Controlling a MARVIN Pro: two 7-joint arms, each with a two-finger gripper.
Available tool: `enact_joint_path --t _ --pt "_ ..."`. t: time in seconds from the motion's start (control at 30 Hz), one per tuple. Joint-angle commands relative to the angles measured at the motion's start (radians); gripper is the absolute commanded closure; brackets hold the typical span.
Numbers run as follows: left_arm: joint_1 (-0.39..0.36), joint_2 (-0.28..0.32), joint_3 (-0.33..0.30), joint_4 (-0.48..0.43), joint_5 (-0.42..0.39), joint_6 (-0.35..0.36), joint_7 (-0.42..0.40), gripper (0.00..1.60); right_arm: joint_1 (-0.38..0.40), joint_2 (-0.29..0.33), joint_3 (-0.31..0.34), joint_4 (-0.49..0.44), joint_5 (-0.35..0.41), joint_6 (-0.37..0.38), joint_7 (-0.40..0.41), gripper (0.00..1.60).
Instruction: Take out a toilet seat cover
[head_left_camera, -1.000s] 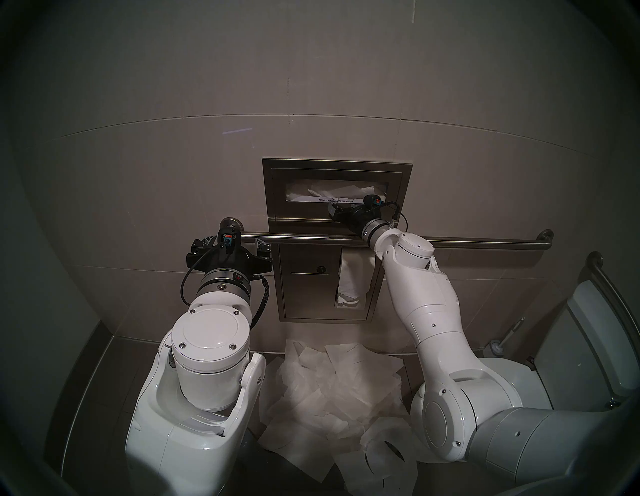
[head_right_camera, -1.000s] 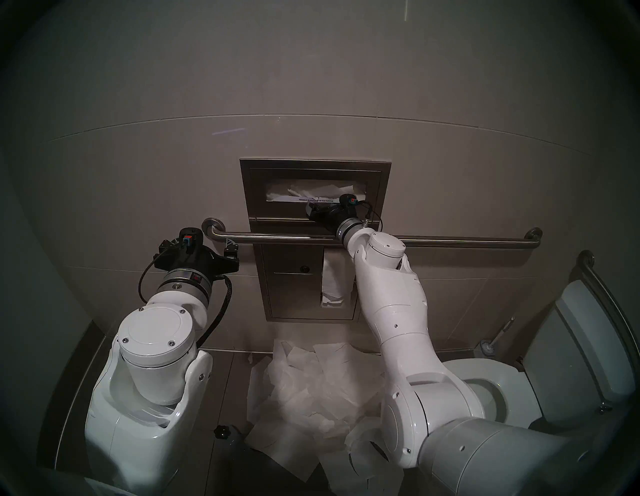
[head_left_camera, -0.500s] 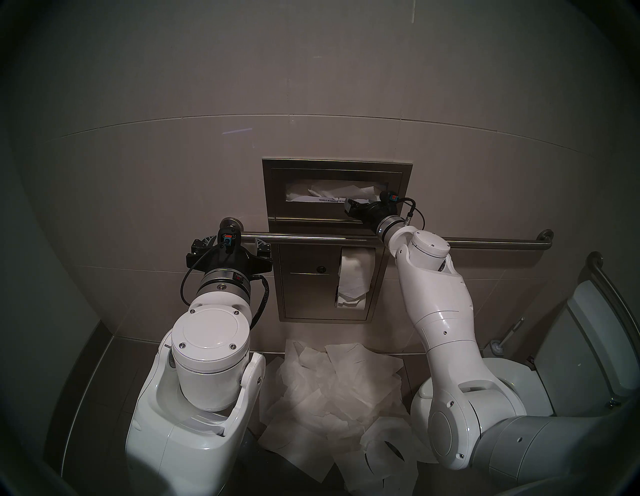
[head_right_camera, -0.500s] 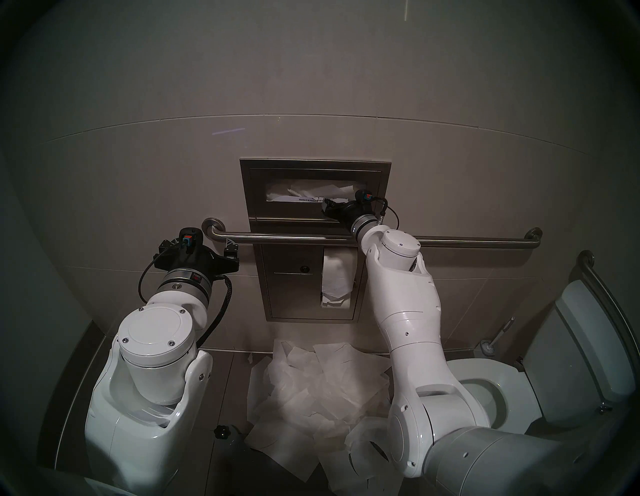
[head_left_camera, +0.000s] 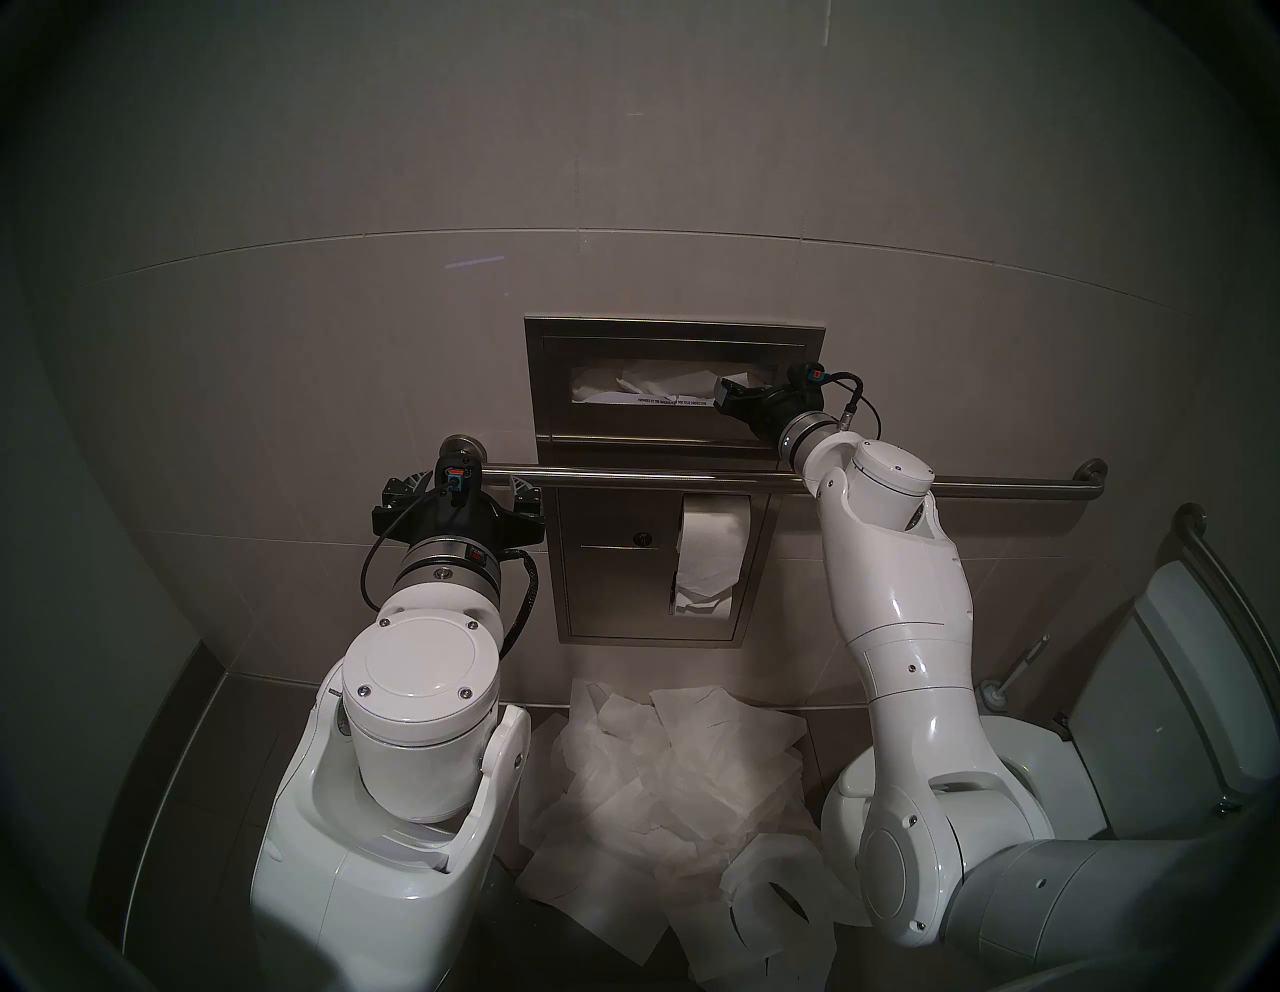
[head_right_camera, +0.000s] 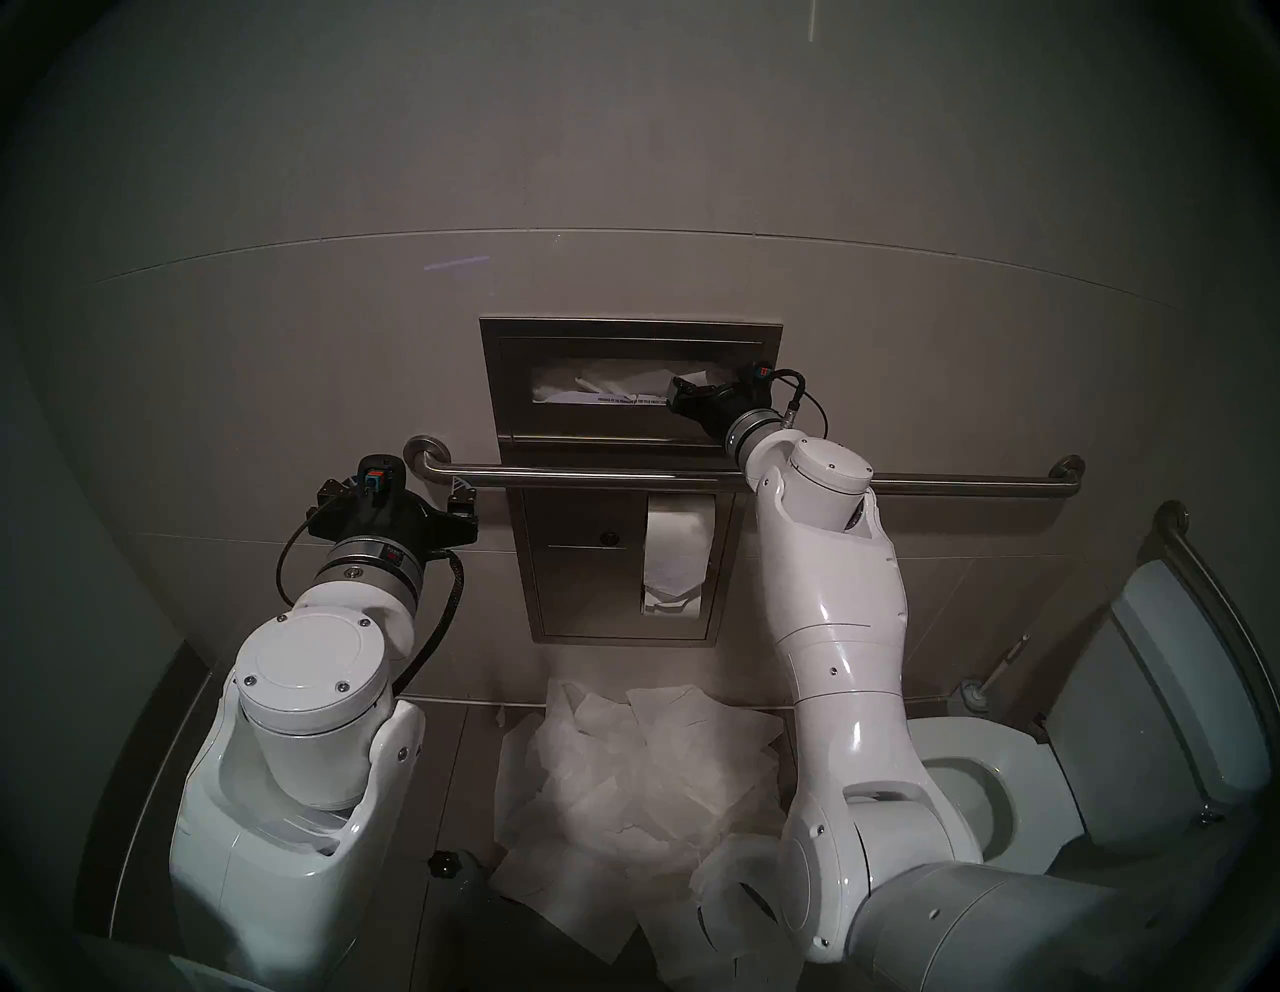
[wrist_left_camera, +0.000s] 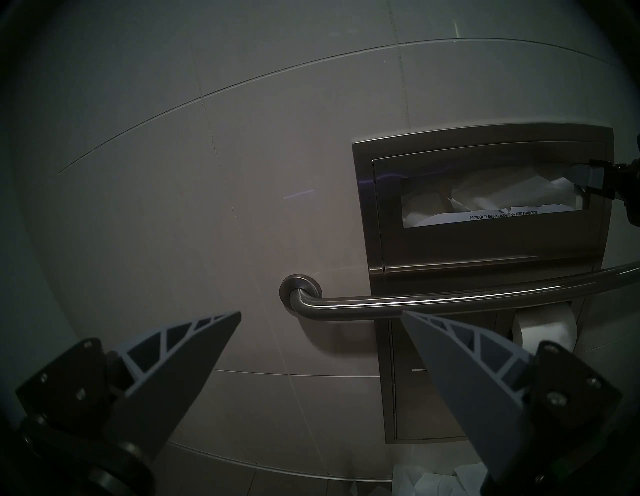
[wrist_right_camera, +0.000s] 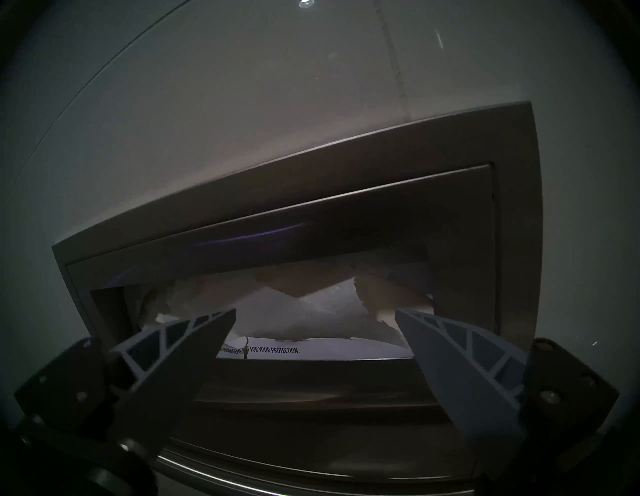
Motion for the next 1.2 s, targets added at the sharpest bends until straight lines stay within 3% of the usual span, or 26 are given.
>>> enact_joint_path --t 0.0,0.4,0.5,0.77,1.17 --pt "-0.019 0.000 -0.002 -0.033 0.005 -0.008 0.002 0.00 0.030 0.001 0.000 -0.067 0.008 0.038 0.006 0.00" --pt "-0.019 -0.001 -0.002 -0.032 0.005 -0.008 0.001 0.00 0.142 0.021 -0.024 0.056 0.003 0.028 0.030 0.00" --pt "-0.019 -0.001 -0.002 -0.031 0.005 -0.008 0.001 0.00 0.133 0.022 -0.029 0.053 0.005 0.016 0.030 0.00" --pt "-0.019 -0.001 -0.002 -0.031 0.005 -0.008 0.001 0.00 0.197 0.034 -0.042 0.144 0.007 -0.005 0.055 0.00" --pt "-0.019 -0.001 -0.002 -0.031 0.005 -0.008 0.001 0.00 0.255 0.048 -0.003 0.223 0.038 -0.050 0.077 0.00"
